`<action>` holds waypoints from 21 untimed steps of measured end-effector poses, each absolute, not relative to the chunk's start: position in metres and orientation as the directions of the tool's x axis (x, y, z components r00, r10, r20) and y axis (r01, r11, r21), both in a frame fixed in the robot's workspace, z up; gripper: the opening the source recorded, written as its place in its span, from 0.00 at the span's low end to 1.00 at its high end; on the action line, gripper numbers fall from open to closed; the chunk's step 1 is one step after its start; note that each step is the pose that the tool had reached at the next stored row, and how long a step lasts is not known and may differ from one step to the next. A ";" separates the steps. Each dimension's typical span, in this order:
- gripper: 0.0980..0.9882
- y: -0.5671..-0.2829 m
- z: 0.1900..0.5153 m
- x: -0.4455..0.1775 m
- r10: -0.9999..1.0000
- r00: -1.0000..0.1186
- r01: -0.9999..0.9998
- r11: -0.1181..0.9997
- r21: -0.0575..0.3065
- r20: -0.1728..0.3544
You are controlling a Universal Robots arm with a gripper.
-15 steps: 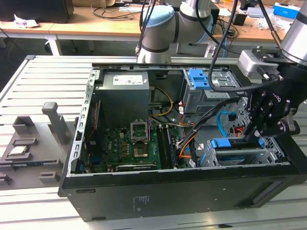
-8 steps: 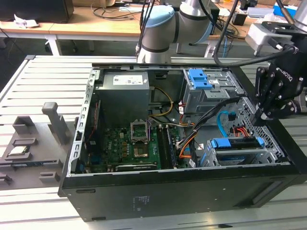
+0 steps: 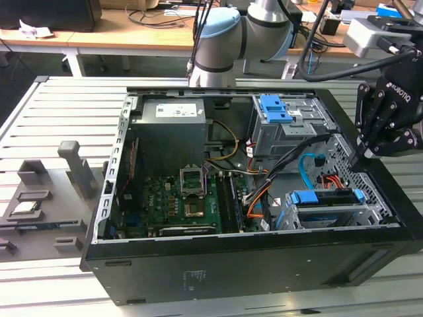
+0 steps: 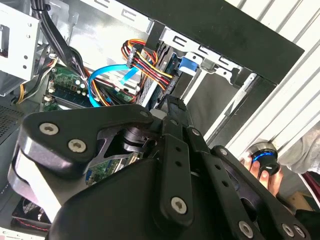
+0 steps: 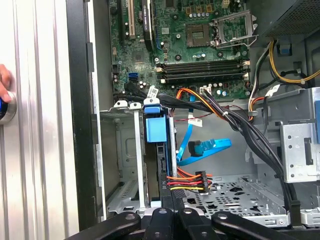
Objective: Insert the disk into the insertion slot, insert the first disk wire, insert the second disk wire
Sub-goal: 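Insert the first disk wire, then insert the second disk wire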
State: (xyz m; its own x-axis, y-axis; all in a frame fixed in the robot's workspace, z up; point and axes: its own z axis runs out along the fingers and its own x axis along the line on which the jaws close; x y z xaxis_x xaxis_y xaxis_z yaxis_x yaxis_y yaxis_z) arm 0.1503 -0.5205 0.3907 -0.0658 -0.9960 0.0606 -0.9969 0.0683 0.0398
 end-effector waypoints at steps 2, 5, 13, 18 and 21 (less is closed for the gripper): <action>0.01 -0.520 0.391 0.150 -0.996 -0.066 -0.997 0.068 0.040 0.061; 0.01 -0.520 0.391 0.150 -0.996 -0.066 -0.997 0.068 0.040 0.061; 0.08 -0.520 0.391 0.150 -0.996 -0.066 -0.997 0.068 0.040 0.061; 0.16 -0.520 0.391 0.150 -0.996 -0.066 -0.997 0.068 0.040 0.061; 0.16 -0.513 0.391 0.149 -0.996 -0.066 -0.997 0.068 0.040 0.061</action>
